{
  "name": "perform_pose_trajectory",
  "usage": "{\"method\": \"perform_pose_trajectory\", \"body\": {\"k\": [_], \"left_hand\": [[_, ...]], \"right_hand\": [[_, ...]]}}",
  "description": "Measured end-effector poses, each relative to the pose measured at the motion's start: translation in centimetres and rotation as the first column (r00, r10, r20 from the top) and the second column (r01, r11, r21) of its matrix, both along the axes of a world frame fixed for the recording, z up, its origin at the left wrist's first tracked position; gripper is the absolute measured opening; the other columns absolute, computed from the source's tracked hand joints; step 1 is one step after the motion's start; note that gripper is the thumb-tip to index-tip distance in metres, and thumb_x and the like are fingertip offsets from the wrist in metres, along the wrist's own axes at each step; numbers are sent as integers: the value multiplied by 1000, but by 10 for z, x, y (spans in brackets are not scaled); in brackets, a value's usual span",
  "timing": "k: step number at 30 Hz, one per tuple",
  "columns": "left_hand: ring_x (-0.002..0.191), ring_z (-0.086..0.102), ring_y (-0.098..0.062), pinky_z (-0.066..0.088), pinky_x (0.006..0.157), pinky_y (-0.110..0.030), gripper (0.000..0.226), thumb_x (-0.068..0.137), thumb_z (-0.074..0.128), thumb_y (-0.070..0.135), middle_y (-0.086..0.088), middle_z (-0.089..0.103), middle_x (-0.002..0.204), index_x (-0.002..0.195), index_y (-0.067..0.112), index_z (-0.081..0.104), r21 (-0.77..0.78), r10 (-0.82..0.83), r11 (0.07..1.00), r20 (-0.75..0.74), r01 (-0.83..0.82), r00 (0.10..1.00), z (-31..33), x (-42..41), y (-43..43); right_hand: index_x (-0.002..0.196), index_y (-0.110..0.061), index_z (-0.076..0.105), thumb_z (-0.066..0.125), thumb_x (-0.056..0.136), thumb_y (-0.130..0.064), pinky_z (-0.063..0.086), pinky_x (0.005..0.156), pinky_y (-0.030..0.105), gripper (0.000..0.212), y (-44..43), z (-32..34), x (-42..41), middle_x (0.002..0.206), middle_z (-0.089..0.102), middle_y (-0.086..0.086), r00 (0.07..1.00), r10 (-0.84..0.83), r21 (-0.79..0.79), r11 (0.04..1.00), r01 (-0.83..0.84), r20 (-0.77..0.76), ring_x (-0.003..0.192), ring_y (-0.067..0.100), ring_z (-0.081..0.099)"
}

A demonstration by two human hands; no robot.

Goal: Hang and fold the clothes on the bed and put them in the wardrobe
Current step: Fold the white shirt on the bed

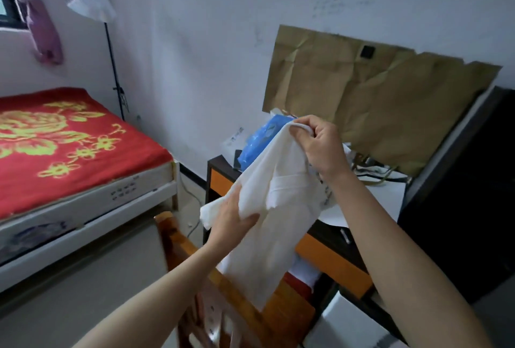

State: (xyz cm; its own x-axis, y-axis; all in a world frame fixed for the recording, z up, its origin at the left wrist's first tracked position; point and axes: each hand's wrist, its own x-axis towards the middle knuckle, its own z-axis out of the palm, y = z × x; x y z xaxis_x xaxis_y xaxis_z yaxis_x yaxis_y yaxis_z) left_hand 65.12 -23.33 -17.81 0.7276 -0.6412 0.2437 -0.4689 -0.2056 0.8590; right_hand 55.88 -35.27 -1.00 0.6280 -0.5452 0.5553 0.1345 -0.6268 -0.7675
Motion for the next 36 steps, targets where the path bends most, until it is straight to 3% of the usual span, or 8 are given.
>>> {"method": "perform_pose_trajectory", "body": {"k": [3, 5, 8, 13, 16, 19, 25, 36], "left_hand": [[86, 59, -12, 41, 71, -25, 21, 86, 62, 20, 11, 63, 90, 105, 28, 60, -87, 65, 994, -10, -65, 998, 22, 12, 16], [74, 57, -8, 39, 60, -15, 14, 84, 62, 15, 16, 60, 76, 85, 29, 62, -152, 85, 985, -7, -85, 996, 38, 25, 28], [78, 60, -14, 42, 60, -9, 19, 82, 65, 8, 7, 63, 83, 100, 12, 67, -246, 124, 961, -17, -125, 992, 76, 51, 52], [82, 64, -30, 54, 76, -40, 35, 80, 70, 6, -17, 66, 89, 113, 8, 60, -384, 196, 908, 41, -166, 980, 145, 90, 106], [77, 65, -25, 55, 69, -37, 36, 79, 71, 6, -13, 66, 86, 113, 13, 59, -440, 216, 886, 105, -149, 971, 175, 111, 147], [65, 61, -3, 51, 56, -18, 36, 77, 71, 1, 0, 63, 77, 109, 14, 61, -487, 257, 858, 134, -162, 957, 184, 130, 193], [53, 56, 10, 44, 52, -7, 36, 75, 67, -10, 1, 61, 74, 104, 10, 62, -526, 397, 803, 125, -279, 909, 184, 162, 280], [85, 60, -19, 51, 66, -28, 46, 76, 66, -9, -8, 62, 100, 111, 20, 61, -371, 519, 807, 74, -460, 851, 165, 205, 394]], "right_hand": [[79, -17, 62, 59, 89, -5, 43, 66, 13, 16, 13, 18, 6, 71, 59, -9, 998, -38, 42, 998, 36, 49, 63, -6, 52], [83, -14, 62, 59, 90, -6, 42, 66, 13, 11, 18, 29, 10, 72, 59, -9, 995, -79, 50, 996, 76, 67, 67, -1, 51], [84, -13, 62, 59, 90, -10, 40, 63, 11, 8, 31, 46, 19, 70, 57, -10, 975, -173, 33, 985, 170, 136, 68, 3, 50], [87, -16, 60, 57, 91, -14, 44, 73, 29, 5, 60, 74, 41, 74, 58, -4, 940, -224, -12, 972, 235, 259, 77, 14, 53], [83, -17, 58, 57, 91, -13, 42, 69, 30, 9, 84, 86, 58, 72, 57, -5, 939, -154, 26, 988, 153, 307, 73, 12, 51], [84, -15, 58, 56, 91, -11, 42, 67, 25, 9, 116, 87, 80, 72, 57, -5, 948, -33, 75, 997, 9, 317, 69, 8, 51], [74, -29, 53, 55, 92, -10, 41, 67, 19, 27, 183, 83, 131, 72, 55, -11, 943, 182, -38, 983, -179, 279, 69, 3, 49], [74, -25, 55, 54, 93, -14, 42, 61, 11, 22, 261, 30, 230, 74, 55, -8, 910, 386, 130, 905, -406, 153, 69, 6, 50]]}}
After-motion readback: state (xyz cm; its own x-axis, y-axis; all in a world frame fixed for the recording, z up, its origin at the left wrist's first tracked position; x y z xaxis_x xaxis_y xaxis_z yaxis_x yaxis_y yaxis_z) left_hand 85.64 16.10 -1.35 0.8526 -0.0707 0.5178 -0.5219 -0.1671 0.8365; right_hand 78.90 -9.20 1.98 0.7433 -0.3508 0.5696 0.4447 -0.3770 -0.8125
